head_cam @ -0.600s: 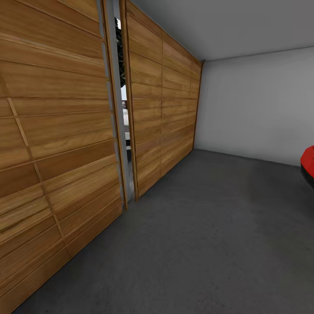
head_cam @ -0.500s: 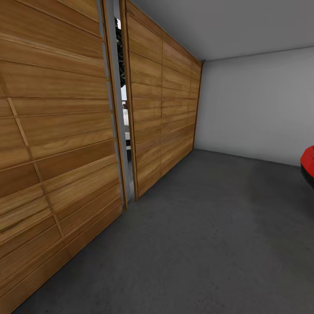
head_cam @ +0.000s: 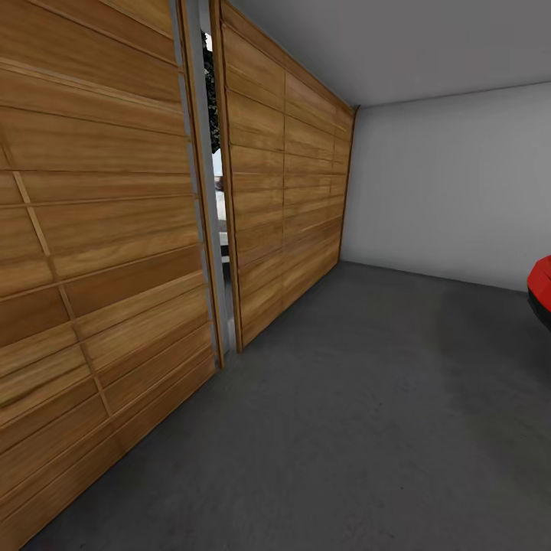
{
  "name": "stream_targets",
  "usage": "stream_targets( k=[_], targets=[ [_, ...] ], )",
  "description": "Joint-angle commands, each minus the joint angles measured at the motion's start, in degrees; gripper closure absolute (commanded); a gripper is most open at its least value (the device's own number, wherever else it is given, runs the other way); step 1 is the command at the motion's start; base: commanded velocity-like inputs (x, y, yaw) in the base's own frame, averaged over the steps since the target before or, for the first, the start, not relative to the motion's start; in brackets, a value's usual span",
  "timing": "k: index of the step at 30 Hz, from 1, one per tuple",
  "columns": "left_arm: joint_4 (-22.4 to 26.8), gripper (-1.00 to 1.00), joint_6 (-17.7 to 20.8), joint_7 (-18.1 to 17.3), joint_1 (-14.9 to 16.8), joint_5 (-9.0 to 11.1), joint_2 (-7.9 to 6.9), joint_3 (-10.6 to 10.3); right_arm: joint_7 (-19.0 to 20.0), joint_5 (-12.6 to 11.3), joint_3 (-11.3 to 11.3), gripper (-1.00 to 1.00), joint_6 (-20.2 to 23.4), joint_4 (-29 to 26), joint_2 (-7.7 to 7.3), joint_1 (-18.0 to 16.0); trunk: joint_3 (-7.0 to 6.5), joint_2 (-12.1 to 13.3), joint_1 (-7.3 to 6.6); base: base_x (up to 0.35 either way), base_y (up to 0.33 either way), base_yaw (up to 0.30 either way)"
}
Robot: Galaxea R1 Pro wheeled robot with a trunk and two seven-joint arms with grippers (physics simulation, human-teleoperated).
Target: Move the two storage containers from the living room to the garage. In the garage, place one container on the floor and stack the other container on top of it (either order is fine).
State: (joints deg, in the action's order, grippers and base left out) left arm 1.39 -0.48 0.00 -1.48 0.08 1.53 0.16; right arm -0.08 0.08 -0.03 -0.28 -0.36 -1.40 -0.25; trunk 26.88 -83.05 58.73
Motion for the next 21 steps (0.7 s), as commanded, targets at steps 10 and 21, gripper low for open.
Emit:
stream_targets(
  k=[10, 21],
  targets=[
    [0.3, -1.00, -0.2, 0.0, -0.3, 0.0, 0.12, 0.0, 0.0, 0.1, 0.1, -1.00, 0.1, 0.0, -0.19, -0.3, 0.04, 0.0, 0.00, 0.000, 0.000, 0.000],
    [3.8, -1.00, -1.2, 0.0, -2.1, -0.2, 0.71, 0.4, 0.0, 0.1, 0.5, -1.00, 0.0, -3.6, -1.35, -1.3, 0.04, 0.0, 0.00, 0.000, 0.000, 0.000]
  ],
)
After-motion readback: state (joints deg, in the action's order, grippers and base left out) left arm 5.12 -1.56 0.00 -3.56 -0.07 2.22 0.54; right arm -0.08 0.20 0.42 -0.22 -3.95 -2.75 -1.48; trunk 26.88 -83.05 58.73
